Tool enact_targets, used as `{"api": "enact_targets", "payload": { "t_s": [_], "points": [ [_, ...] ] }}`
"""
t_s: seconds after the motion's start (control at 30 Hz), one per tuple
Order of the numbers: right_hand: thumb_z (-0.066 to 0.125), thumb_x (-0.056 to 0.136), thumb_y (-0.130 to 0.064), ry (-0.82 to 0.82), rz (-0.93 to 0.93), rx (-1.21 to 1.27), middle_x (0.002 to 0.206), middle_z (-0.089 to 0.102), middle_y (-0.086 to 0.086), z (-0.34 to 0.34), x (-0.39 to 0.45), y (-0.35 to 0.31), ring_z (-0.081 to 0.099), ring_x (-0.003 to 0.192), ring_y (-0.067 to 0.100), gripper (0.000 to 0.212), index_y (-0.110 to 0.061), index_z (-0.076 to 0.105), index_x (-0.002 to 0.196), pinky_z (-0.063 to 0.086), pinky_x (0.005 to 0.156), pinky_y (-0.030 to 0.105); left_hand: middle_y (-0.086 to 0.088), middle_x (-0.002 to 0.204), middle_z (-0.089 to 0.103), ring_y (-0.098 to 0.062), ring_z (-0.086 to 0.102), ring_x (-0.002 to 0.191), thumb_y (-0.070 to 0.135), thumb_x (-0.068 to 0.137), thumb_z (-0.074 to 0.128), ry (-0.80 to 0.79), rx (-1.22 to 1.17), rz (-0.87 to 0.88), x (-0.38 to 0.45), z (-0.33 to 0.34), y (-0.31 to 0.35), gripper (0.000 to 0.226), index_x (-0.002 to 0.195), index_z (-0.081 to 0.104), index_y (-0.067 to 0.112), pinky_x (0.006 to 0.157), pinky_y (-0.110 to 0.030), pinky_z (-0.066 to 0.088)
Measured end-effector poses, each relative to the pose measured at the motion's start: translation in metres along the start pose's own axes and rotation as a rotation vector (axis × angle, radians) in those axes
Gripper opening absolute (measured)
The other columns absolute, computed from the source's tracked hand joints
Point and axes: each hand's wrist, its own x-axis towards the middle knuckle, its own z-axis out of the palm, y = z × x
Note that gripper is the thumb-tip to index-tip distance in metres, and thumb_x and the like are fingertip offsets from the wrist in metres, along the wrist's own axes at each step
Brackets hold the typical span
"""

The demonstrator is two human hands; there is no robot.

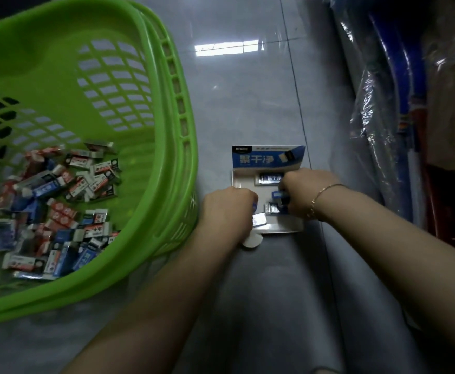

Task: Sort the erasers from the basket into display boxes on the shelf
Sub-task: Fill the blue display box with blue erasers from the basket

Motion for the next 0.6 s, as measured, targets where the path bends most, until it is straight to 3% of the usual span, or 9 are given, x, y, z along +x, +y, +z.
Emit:
{"api": "enact_targets", "payload": {
  "t_s": [0.1, 0.23, 0.4, 0.5, 0.6],
  "points": [
    [0.064, 0.082, -0.025, 0.002, -0.036, 0.116, 0.092, 0.053, -0.001, 0.003, -0.001, 0.004, 0.049, 0.079, 0.018, 0.026, -0.028, 0.061, 0.108, 0.039, 0.066, 0.029, 0.004, 0.099, 0.062, -0.022, 0.06, 0.092, 0.019, 0.083, 0.061, -0.093, 0.02, 0.027, 0.001, -0.007, -0.004, 0.022, 0.101, 0.063, 0.032, 0.059, -0.026, 0.03],
    [0.063, 0.081, -0.022, -0.023, -0.08, 0.181, 0.1, 0.061, 0.001, 0.006, -0.005, 0.007, 0.044, 0.076, 0.017, 0.028, -0.034, 0.064, 0.106, 0.036, 0.067, 0.026, 0.004, 0.104, 0.063, -0.02, 0.06, 0.094, 0.017, 0.082, 0.061, -0.161, 0.03, 0.039, 0.002, -0.012, -0.006, 0.026, 0.103, 0.065, 0.031, 0.057, -0.024, 0.03],
    [0.063, 0.081, -0.021, -0.098, -0.1, 0.18, 0.09, 0.054, -0.004, 0.005, -0.004, 0.004, 0.048, 0.078, 0.016, 0.031, -0.034, 0.065, 0.108, 0.039, 0.066, 0.028, 0.002, 0.106, 0.064, -0.021, 0.06, 0.094, 0.021, 0.082, 0.065, -0.198, 0.032, 0.034, 0.0, -0.013, -0.006, 0.027, 0.106, 0.065, 0.032, 0.064, -0.026, 0.036],
    [0.063, 0.08, -0.023, -0.172, -0.117, 0.17, 0.089, 0.055, -0.007, 0.002, -0.004, 0.005, 0.047, 0.077, 0.012, 0.031, -0.035, 0.065, 0.109, 0.039, 0.072, 0.027, 0.001, 0.107, 0.064, -0.022, 0.061, 0.097, 0.02, 0.082, 0.064, -0.21, 0.007, 0.039, -0.003, -0.012, -0.007, 0.028, 0.107, 0.065, 0.032, 0.065, -0.025, 0.036],
    [0.061, 0.082, -0.025, -0.234, -0.132, 0.118, 0.085, 0.048, -0.01, 0.0, -0.003, 0.002, 0.042, 0.082, 0.012, 0.031, -0.037, 0.063, 0.111, 0.031, 0.088, 0.033, 0.004, 0.112, 0.064, -0.02, 0.06, 0.1, 0.021, 0.084, 0.06, -0.208, -0.035, 0.067, -0.005, -0.013, -0.009, 0.031, 0.11, 0.062, 0.037, 0.066, -0.025, 0.037]
  ]
}}
